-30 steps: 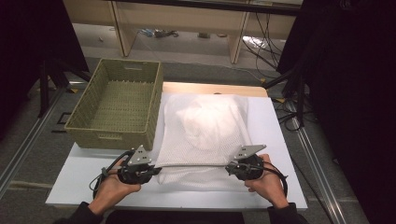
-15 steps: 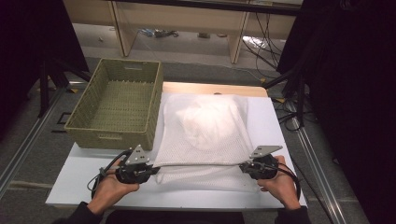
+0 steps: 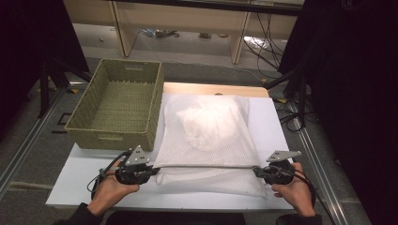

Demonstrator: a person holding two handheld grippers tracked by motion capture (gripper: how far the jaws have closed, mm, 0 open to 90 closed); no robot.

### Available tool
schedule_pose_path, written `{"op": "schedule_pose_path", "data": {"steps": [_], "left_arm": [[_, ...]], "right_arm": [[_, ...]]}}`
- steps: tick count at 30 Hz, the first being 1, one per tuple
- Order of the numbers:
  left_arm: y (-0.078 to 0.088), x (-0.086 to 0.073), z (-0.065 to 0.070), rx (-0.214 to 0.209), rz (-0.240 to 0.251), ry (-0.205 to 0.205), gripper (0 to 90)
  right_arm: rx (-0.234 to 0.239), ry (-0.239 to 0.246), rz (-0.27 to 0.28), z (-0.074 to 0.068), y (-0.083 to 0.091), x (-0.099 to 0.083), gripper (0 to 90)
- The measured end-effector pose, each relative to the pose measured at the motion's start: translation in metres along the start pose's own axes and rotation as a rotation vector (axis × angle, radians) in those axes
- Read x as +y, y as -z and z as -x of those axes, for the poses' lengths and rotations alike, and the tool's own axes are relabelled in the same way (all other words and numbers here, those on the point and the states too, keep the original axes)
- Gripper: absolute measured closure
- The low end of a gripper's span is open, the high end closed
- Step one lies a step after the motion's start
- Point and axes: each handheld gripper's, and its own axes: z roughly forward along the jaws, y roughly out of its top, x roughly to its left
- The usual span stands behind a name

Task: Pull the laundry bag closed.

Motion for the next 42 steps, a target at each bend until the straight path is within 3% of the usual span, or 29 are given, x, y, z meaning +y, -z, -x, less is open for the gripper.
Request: {"op": "schedule_pose_path", "data": {"steps": [5, 7, 8, 9, 10, 12, 14, 16, 17, 18, 20, 22, 23, 24, 28, 29, 33, 35, 37, 39, 42], "left_arm": [[-0.003, -0.003, -0.003, -0.006, -0.006, 0.031, 85.7], [-0.005, -0.004, -0.004, 0.001, -0.015, 0.031, 85.7], [-0.005, -0.004, -0.003, -0.004, -0.018, 0.023, 85.7], [-0.005, -0.004, -0.002, -0.007, -0.015, 0.021, 85.7], [-0.005, -0.003, -0.002, -0.006, -0.013, 0.015, 85.7], [-0.005, -0.003, -0.003, 0.012, -0.02, 0.006, 85.7], [-0.006, -0.006, -0.003, 0.011, -0.029, 0.019, 85.7], [-0.011, -0.01, -0.005, -0.003, -0.037, 0.052, 85.7], [-0.013, -0.011, -0.006, -0.003, -0.037, 0.064, 85.7], [-0.014, -0.011, -0.006, 0.008, -0.045, 0.065, 85.7], [-0.014, -0.01, -0.007, 0.019, -0.048, 0.053, 85.7], [-0.014, -0.011, -0.008, 0.003, -0.037, 0.045, 85.7], [-0.015, -0.013, -0.008, 0.005, -0.046, 0.059, 85.6], [-0.015, -0.013, -0.008, 0.005, -0.046, 0.059, 85.6], [-0.011, -0.013, -0.007, 0.02, -0.036, 0.069, 85.5], [-0.011, -0.013, -0.008, 0.017, -0.037, 0.053, 85.5], [-0.014, -0.016, -0.007, 0.009, -0.047, 0.065, 85.1], [-0.015, -0.016, -0.007, 0.005, -0.063, 0.053, 84.4], [-0.016, -0.016, -0.006, -0.014, -0.064, 0.064, 83.4], [-0.017, -0.017, -0.005, -0.017, -0.072, 0.056, 81.2], [-0.015, -0.016, -0.003, -0.015, -0.072, 0.037, 74.3]], "right_arm": [[-0.017, -0.031, -0.002, 0.007, 0.005, -0.009, 87.7], [-0.016, -0.028, -0.023, 0.007, 0.005, -0.009, 87.7], [-0.014, -0.052, -0.017, 0.006, 0.004, -0.01, 87.7], [-0.018, -0.028, -0.025, 0.008, 0.005, -0.01, 87.7], [-0.008, -0.052, -0.036, 0.008, 0.005, -0.011, 87.7], [-0.013, -0.056, -0.026, 0.008, 0.003, -0.012, 87.7], [-0.016, -0.053, -0.049, 0.009, 0.004, -0.011, 87.7], [-0.014, -0.058, -0.034, 0.008, 0.005, -0.01, 87.7], [-0.022, -0.027, -0.015, 0.009, 0.004, -0.01, 87.7], [-0.02, -0.064, -0.039, 0.008, 0.005, -0.01, 87.7], [-0.032, -0.036, -0.067, 0.011, 0.003, -0.012, 87.7], [-0.028, -0.046, -0.057, 0.012, 0.003, -0.012, 87.7], [-0.036, -0.07, -0.051, 0.011, 0.003, -0.012, 87.7], [-0.034, -0.053, -0.046, 0.013, 0.002, -0.012, 87.7], [-0.013, -0.083, -0.045, 0.012, 0.0, -0.012, 87.7], [-0.016, -0.063, -0.042, 0.013, -0.002, -0.012, 87.7], [-0.006, -0.075, -0.056, 0.014, -0.001, -0.011, 87.6], [-0.008, -0.077, -0.054, 0.015, -0.002, -0.011, 87.6], [-0.015, -0.039, -0.031, 0.017, -0.003, -0.012, 87.5], [-0.015, -0.063, -0.051, 0.017, -0.001, -0.012, 87.4], [-0.025, -0.06, -0.048, 0.017, -0.001, -0.013, 84.0]]}}
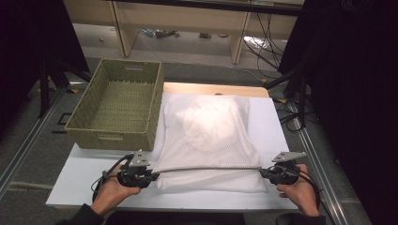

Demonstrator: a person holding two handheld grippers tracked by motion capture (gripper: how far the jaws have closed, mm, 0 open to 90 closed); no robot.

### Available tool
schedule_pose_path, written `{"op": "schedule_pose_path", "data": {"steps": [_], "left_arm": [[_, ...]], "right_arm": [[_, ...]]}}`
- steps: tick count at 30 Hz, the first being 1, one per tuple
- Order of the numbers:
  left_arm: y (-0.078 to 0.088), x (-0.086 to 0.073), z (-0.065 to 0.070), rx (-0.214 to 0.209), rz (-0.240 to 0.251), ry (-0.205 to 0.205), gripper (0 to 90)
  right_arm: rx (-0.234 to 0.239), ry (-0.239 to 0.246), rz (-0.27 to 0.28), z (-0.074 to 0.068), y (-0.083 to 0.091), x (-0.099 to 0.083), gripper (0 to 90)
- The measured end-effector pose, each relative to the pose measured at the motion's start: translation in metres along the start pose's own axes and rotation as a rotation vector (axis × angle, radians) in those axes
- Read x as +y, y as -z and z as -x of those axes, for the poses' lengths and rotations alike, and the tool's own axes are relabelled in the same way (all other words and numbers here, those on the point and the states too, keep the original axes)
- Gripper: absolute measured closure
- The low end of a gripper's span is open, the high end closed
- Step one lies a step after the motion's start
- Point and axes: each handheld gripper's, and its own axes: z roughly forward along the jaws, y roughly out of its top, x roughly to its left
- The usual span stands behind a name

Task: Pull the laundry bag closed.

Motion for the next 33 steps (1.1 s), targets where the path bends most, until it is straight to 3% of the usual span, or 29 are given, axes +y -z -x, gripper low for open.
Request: {"op": "schedule_pose_path", "data": {"steps": [1, 3, 4, 5, 7, 9, 10, 11, 13, 17, 20, 24, 26, 27, 29, 30, 33], "left_arm": [[0.001, 0.0, 0.0, 0.02, 0.007, -0.012, 69.3], [0.003, 0.002, 0.0, 0.028, 0.025, -0.012, 59.0], [0.005, 0.002, 0.001, 0.024, 0.044, 0.004, 54.6], [0.006, 0.003, 0.001, 0.02, 0.055, 0.017, 49.0], [0.011, 0.004, 0.002, 0.009, 0.102, 0.036, 45.8], [0.015, 0.005, 0.003, 0.018, 0.131, 0.039, 41.7], [0.016, 0.006, 0.002, 0.017, 0.135, 0.034, 39.7], [0.016, 0.006, 0.002, 0.027, 0.142, 0.049, 37.5], [0.017, 0.006, 0.003, 0.027, 0.142, 0.064, 32.2], [0.017, 0.005, 0.003, 0.035, 0.15, 0.052, 27.0], [0.019, 0.002, 0.005, 0.035, 0.142, 0.071, 25.2], [0.023, 0.0, 0.004, 0.043, 0.147, 0.069, 21.9], [0.023, -0.001, 0.004, 0.04, 0.155, 0.078, 19.8], [0.023, -0.001, 0.005, 0.044, 0.165, 0.094, 18.9], [0.025, -0.002, 0.005, 0.037, 0.159, 0.079, 16.9], [0.024, -0.003, 0.008, 0.033, 0.187, 0.099, 16.9], [0.025, -0.004, 0.01, 0.044, 0.173, 0.076, 16.5]], "right_arm": [[-0.001, 0.005, 0.014, 0.0, -0.001, 0.0, 79.7], [-0.017, -0.035, 0.0, -0.003, 0.002, 0.001, 67.3], [-0.026, -0.01, 0.014, -0.003, 0.003, 0.002, 62.5], [-0.037, -0.051, 0.043, -0.008, 0.005, 0.004, 56.6], [-0.049, 0.009, 0.079, -0.007, 0.008, 0.009, 50.8], [-0.044, -0.018, 0.128, -0.01, 0.01, 0.012, 46.3], [-0.038, -0.06, 0.144, -0.014, 0.011, 0.014, 43.5], [-0.043, -0.018, 0.179, -0.011, 0.009, 0.015, 39.6], [-0.056, -0.043, 0.211, -0.015, 0.008, 0.018, 32.9], [-0.044, -0.061, 0.254, -0.021, 0.006, 0.024, 26.5], [-0.042, -0.056, 0.262, -0.026, 0.006, 0.027, 25.3], [0.018, -0.028, 0.331, -0.044, 0.003, 0.035, 20.7], [0.026, 0.0, 0.332, -0.053, 0.0, 0.037, 18.3], [0.045, -0.027, 0.33, -0.058, -0.001, 0.037, 18.2], [0.047, -0.011, 0.347, -0.062, -0.002, 0.036, 16.4], [0.046, 0.005, 0.343, -0.062, -0.001, 0.036, 16.2], [0.046, 0.006, 0.326, -0.065, 0.001, 0.034, 16.3]]}}
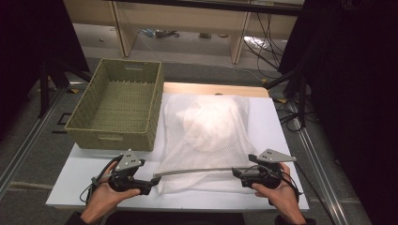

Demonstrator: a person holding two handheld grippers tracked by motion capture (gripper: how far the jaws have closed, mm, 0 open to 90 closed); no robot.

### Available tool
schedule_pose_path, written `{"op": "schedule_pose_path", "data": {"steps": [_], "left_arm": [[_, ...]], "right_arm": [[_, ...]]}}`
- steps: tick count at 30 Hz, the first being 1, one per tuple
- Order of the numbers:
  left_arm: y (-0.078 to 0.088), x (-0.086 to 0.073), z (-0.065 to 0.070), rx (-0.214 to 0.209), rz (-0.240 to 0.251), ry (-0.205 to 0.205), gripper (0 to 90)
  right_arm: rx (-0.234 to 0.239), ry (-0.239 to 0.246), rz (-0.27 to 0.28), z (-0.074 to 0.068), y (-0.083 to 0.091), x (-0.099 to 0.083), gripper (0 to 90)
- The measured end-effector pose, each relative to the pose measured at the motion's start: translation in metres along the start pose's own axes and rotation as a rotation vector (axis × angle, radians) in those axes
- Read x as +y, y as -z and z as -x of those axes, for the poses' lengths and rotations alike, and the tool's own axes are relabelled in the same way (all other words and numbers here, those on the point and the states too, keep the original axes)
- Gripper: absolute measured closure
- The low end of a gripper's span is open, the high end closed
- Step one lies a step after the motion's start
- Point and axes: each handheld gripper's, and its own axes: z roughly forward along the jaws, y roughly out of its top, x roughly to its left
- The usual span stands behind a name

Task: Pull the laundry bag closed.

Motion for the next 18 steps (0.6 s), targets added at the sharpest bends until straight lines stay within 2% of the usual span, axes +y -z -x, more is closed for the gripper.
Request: {"op": "schedule_pose_path", "data": {"steps": [1, 2, 3, 5, 6, 7, 8, 10, 11, 12, 14, 16, 17, 18], "left_arm": [[-0.001, -0.001, 0.004, 0.013, -0.014, 0.006, 16.1], [-0.001, -0.002, 0.006, 0.013, -0.011, 0.005, 16.2], [0.0, -0.002, 0.007, 0.01, -0.011, -0.005, 16.4], [0.001, -0.001, 0.009, 0.008, -0.005, -0.005, 16.4], [0.002, -0.003, 0.011, 0.012, 0.009, 0.001, 16.4], [0.002, -0.003, 0.011, 0.012, 0.009, 0.001, 16.4], [0.004, -0.003, 0.012, 0.022, 0.008, -0.018, 16.4], [0.005, -0.003, 0.01, 0.025, 0.005, -0.029, 16.3], [0.004, -0.004, 0.012, 0.024, 0.016, 0.012, 16.3], [0.005, -0.003, 0.01, 0.026, -0.003, -0.005, 16.4], [0.005, -0.003, 0.007, 0.032, 0.003, 0.007, 16.4], [0.005, -0.003, 0.005, 0.037, 0.001, -0.007, 16.4], [0.005, -0.003, 0.005, 0.022, 0.005, 0.023, 16.4], [0.005, -0.003, 0.005, 0.024, 0.009, 0.027, 16.4]], "right_arm": [[0.015, -0.017, 0.001, -0.003, 0.002, -0.004, 16.3], [0.013, -0.011, 0.018, -0.004, 0.002, -0.005, 16.3], [0.012, 0.003, 0.01, -0.003, 0.003, -0.006, 16.3], [0.023, -0.016, 0.004, -0.005, 0.004, -0.008, 16.3], [0.019, 0.005, 0.005, -0.004, 0.006, -0.012, 16.4], [0.019, 0.005, 0.005, -0.004, 0.006, -0.012, 16.4], [0.02, 0.013, -0.006, -0.004, 0.007, -0.014, 16.5], [0.029, 0.01, -0.002, -0.003, 0.008, -0.015, 16.5], [0.029, 0.01, -0.002, -0.003, 0.008, -0.015, 16.5], [0.018, 0.012, 0.0, -0.002, 0.009, -0.016, 16.5], [0.014, -0.012, -0.002, -0.001, 0.01, -0.018, 16.5], [0.001, 0.007, -0.007, 0.004, 0.011, -0.019, 16.6], [0.001, 0.007, -0.007, 0.004, 0.011, -0.019, 16.6], [-0.007, 0.002, -0.01, 0.004, 0.011, -0.019, 16.7]]}}
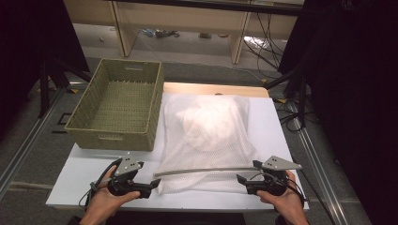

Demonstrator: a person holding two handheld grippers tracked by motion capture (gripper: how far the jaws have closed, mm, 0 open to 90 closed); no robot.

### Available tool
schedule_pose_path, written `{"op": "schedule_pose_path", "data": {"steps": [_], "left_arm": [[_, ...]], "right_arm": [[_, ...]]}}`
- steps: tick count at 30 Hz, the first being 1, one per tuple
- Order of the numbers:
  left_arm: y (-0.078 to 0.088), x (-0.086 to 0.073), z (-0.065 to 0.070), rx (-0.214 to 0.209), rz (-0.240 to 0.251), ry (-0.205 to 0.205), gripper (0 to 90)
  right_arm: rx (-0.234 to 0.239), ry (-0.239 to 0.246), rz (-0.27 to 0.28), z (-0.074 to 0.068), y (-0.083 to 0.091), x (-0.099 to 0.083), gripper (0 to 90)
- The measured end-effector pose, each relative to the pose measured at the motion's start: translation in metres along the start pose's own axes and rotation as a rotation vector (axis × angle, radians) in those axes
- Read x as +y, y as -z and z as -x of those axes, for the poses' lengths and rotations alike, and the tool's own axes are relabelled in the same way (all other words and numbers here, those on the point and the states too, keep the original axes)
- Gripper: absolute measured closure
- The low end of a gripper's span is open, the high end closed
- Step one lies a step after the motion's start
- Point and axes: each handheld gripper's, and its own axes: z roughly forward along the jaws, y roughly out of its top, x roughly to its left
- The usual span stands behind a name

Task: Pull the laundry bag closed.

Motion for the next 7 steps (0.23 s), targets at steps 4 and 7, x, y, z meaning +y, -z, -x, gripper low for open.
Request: {"op": "schedule_pose_path", "data": {"steps": [4, 7], "left_arm": [[-0.0007, 0.0004, -0.0016, 0.018, -0.004, -0.001, 16.4], [-0.0018, 0.0008, -0.0019, 0.017, 0.006, 0.007, 16.5]], "right_arm": [[-0.002, 0.004, -0.002, 0.001, -0.0012, -0.0009, 16.7], [0.002, -0.011, -0.019, 0.0013, -0.0014, -0.002, 16.6]]}}
